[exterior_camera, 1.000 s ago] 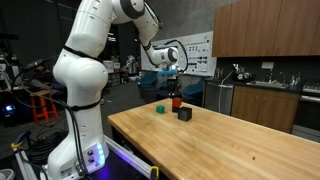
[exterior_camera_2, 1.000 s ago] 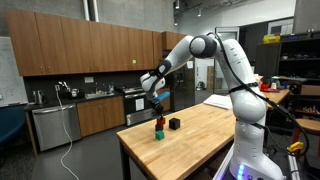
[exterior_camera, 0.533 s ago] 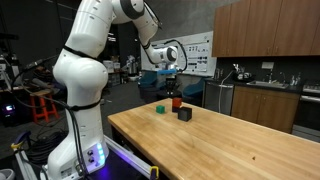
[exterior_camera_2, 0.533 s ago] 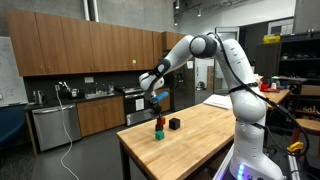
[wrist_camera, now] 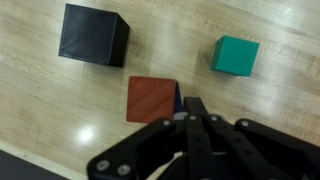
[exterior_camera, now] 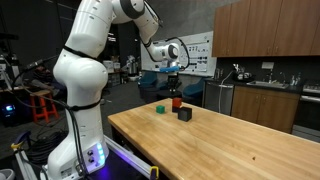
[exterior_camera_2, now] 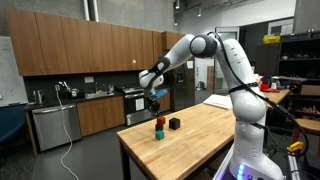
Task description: Remove the three blocks from on top of the black block, put them on the table and then put the orange block on the purple block
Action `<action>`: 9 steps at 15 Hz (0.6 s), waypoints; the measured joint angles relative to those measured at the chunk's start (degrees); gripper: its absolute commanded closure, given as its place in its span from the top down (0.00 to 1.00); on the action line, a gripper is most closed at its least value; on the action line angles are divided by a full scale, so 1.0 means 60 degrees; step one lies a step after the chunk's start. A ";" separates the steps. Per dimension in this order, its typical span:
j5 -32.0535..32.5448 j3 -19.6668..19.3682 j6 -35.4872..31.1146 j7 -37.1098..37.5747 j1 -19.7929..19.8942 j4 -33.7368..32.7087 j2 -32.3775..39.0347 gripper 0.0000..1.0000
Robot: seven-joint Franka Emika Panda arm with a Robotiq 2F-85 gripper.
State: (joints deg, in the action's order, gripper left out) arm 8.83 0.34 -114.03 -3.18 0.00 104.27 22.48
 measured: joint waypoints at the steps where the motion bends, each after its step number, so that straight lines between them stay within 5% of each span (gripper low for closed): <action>1: 0.0006 -0.0032 -0.0010 -0.0043 0.0031 -0.0061 0.0000 0.00; 9: 0.0010 -0.0358 -0.0347 -0.0688 0.0532 -0.0362 0.0225 0.00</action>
State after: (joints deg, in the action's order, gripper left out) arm 8.89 -1.81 -116.11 -7.31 3.19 102.09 23.83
